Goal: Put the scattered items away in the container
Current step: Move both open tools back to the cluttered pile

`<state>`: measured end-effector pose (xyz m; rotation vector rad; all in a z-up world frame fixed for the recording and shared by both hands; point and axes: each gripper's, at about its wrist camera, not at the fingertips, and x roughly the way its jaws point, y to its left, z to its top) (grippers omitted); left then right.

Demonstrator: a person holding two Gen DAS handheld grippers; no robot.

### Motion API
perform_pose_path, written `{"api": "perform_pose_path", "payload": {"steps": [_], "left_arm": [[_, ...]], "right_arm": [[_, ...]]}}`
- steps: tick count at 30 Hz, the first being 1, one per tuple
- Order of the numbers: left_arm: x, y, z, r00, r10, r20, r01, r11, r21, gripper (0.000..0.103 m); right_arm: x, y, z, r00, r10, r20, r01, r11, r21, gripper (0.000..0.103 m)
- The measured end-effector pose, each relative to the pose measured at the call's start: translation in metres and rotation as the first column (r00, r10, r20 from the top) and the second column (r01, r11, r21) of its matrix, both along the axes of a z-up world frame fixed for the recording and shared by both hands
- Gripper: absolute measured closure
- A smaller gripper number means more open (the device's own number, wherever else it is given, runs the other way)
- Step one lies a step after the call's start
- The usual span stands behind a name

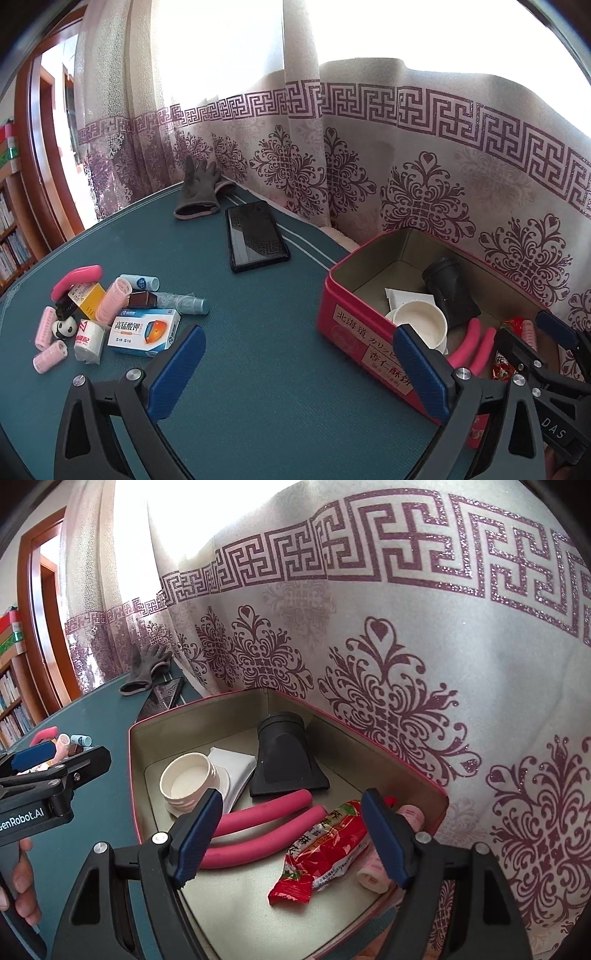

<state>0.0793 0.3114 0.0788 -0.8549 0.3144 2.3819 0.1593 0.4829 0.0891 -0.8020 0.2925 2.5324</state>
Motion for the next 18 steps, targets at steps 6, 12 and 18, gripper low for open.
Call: {"api": "perform_pose_path", "payload": {"steps": [6, 12, 18], "left_arm": [[-0.010, -0.024, -0.008, 0.998, 0.061, 0.024, -0.061, 0.998, -0.011, 0.001], [-0.017, -0.043, -0.015, 0.995, 0.093, 0.040, -0.092, 0.995, -0.029, 0.001], [-0.025, -0.070, -0.023, 0.988, 0.132, 0.082, -0.130, 0.991, -0.035, 0.001]], "right_arm": [[0.002, -0.007, 0.006, 1.000, -0.014, -0.023, 0.014, 1.000, 0.003, 0.021], [-0.004, -0.022, 0.009, 1.000, 0.003, -0.027, -0.003, 1.000, 0.010, 0.020], [-0.016, -0.048, 0.012, 0.998, 0.062, -0.022, -0.061, 0.997, 0.050, 0.019]]}}
